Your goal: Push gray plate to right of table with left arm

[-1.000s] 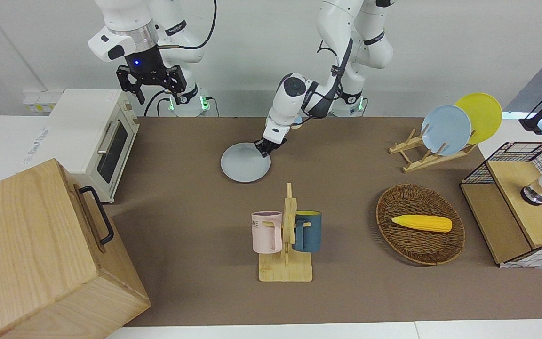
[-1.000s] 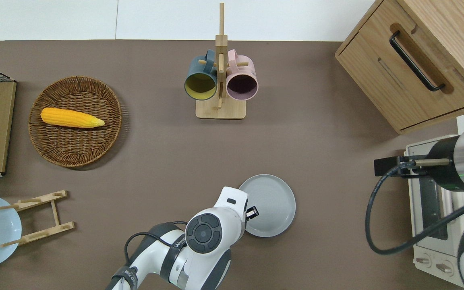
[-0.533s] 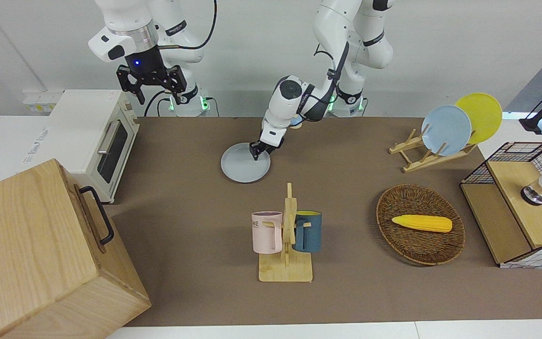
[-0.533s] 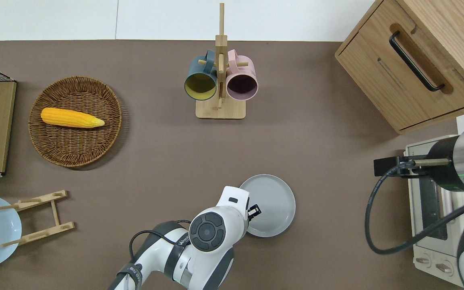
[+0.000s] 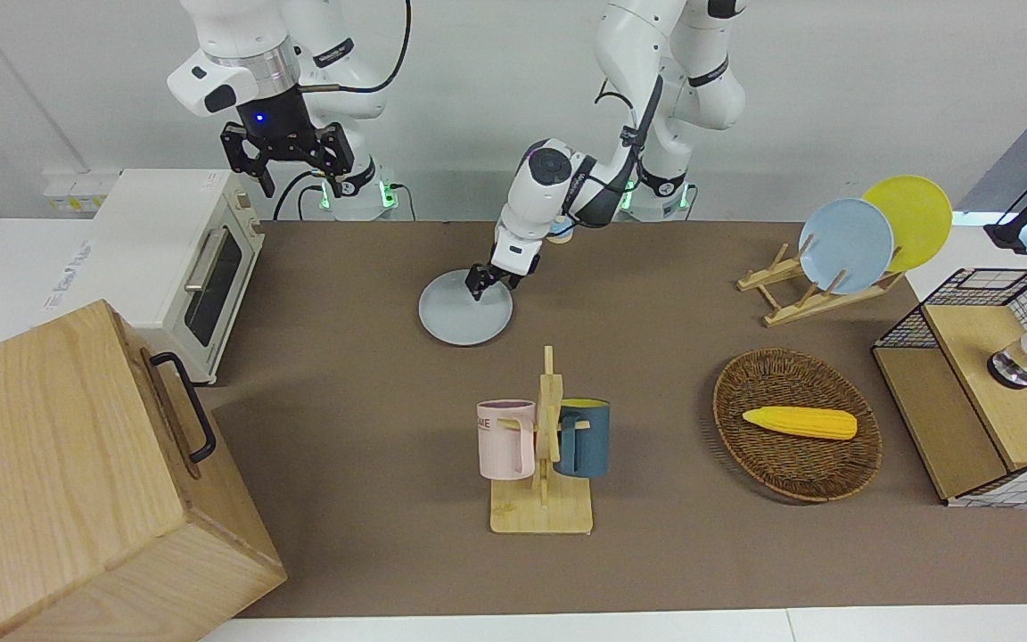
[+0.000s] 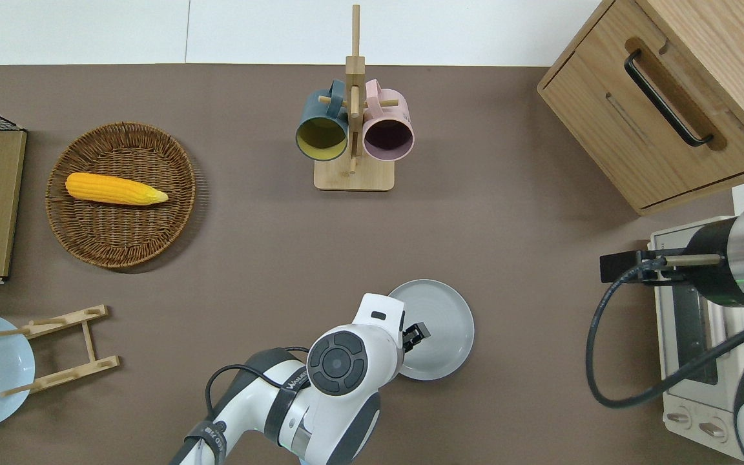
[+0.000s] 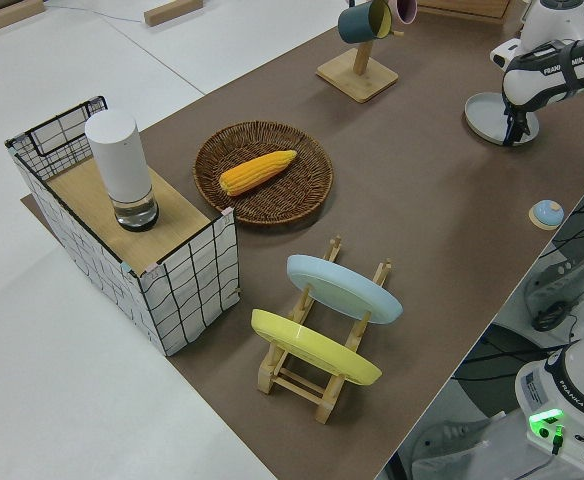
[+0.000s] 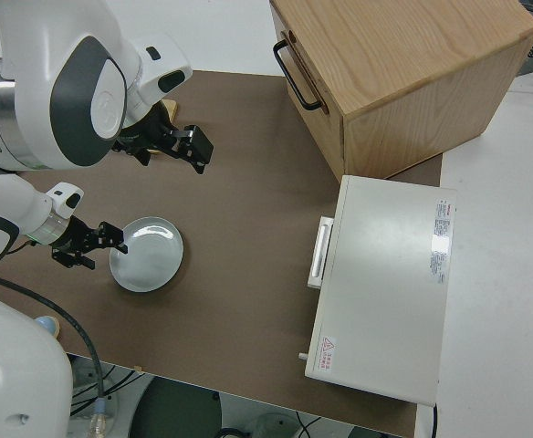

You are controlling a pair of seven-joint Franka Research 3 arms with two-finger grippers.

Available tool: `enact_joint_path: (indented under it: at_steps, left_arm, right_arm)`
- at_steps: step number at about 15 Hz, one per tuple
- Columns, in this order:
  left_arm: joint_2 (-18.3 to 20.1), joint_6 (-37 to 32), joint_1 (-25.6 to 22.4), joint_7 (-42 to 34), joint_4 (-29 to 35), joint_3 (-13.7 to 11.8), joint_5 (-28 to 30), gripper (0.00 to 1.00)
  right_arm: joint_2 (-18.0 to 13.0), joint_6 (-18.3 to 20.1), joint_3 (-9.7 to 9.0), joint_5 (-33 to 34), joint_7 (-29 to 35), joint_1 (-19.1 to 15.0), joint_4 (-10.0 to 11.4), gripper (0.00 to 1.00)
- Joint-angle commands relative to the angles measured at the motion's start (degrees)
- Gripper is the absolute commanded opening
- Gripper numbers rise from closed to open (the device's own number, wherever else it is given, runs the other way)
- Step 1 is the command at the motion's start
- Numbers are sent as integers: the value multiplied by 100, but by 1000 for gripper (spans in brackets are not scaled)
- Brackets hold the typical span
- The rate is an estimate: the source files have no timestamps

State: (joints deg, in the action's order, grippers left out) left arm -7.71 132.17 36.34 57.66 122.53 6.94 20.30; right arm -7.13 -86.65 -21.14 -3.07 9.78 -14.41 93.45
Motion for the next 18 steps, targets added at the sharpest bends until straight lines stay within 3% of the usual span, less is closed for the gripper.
enact_joint_path:
  at_steps: [1,5,9,13,18]
  left_arm:
    - [313,-1112,-75,-622,-334,-499,-8,991]
    - [366,-1834,-267,-1809,-528,-1132,-148,991]
    - [507,-2178,-610,-2110,-625,-1441,-701,991]
    - [586,-2309,-1303,-2329,-765,-1293,-966,991]
    - [657,-2625,-2042,-3277,-1143,-1187,-1054,991]
  right_arm:
    - [-157,-1,-84,-123,59,-141,156,996]
    - [-157,-1,-84,-123,59,-141,156,996]
    - [-157,-1,-84,-123,59,-141,156,994]
    - [-157,-1,-84,-123,59,-141,156,996]
    - [-157,-1,-84,-123,59,-141,156,996]
